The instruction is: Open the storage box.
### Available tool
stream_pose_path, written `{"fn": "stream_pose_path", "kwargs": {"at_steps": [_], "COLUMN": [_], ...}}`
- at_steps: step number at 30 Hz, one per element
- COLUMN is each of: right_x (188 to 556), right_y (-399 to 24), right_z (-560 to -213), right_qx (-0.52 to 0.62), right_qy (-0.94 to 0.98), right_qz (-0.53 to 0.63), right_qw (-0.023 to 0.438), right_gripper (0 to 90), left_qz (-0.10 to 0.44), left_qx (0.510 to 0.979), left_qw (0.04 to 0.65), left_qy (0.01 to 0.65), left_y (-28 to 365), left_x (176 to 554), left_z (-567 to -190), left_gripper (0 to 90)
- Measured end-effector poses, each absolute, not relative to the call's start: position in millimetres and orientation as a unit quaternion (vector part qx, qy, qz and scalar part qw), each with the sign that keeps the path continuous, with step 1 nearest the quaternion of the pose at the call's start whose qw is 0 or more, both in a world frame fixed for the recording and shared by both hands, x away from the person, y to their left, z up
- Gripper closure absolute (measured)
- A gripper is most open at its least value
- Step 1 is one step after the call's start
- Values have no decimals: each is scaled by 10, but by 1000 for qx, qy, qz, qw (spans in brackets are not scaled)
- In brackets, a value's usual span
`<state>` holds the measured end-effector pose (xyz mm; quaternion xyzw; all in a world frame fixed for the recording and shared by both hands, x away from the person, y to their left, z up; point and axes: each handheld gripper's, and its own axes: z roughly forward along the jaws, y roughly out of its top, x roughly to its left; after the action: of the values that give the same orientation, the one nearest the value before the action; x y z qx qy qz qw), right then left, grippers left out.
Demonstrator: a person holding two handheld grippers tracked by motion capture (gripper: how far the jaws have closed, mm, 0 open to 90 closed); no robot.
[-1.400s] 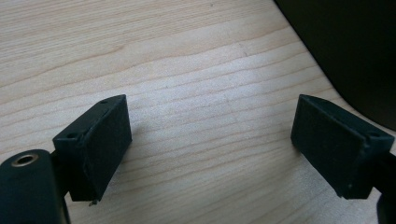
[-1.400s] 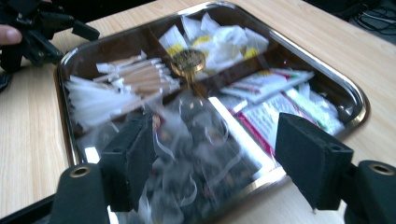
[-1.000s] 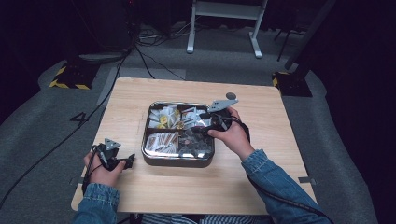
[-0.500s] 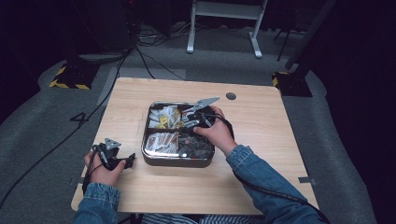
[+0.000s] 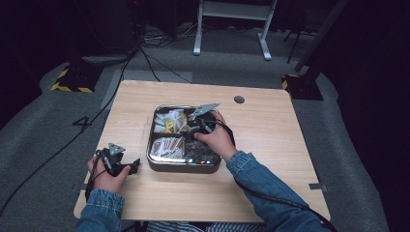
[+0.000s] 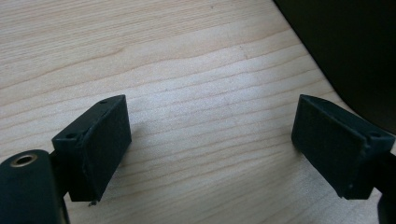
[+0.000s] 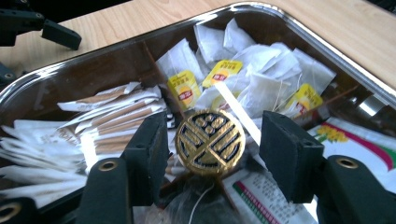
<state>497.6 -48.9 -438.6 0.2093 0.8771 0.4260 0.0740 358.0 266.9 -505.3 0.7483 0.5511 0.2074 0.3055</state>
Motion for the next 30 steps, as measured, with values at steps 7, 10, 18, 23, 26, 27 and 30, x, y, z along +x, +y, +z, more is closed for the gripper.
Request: {"fn": "stream_pose_path", "kwargs": {"at_steps": [7,10,18,23,26,27,30], "right_x": [4962,4972,4980,4955,4955,4954,4951], "right_y": [-393,-393,-394,-388,-389,-388,-388], "right_z": [-4428,-4429,-4431,-4429,-4429,-4429,-4429], "right_qx": [200,205,201,193,196,196,198], "right_qy": [888,887,888,889,888,888,887], "right_qz": [403,402,402,405,406,406,407], "right_qw": [96,96,93,92,90,90,90], "right_gripper": [517,503,518,588,588,589,590], "left_qz": [209,209,209,209,208,208,208], "left_qx": [747,747,747,747,747,747,747], "left_qw": [305,305,305,305,305,305,305], "left_qy": [553,552,552,553,553,553,553], "left_y": [2663,2663,2663,2662,2662,2661,2662], "left_x": [3584,3584,3584,3584,3584,3584,3584], "left_z": [-5054,-5054,-5054,-5054,-5053,-5054,-5053], "left_gripper": [123,123,123,122,122,122,122]}}
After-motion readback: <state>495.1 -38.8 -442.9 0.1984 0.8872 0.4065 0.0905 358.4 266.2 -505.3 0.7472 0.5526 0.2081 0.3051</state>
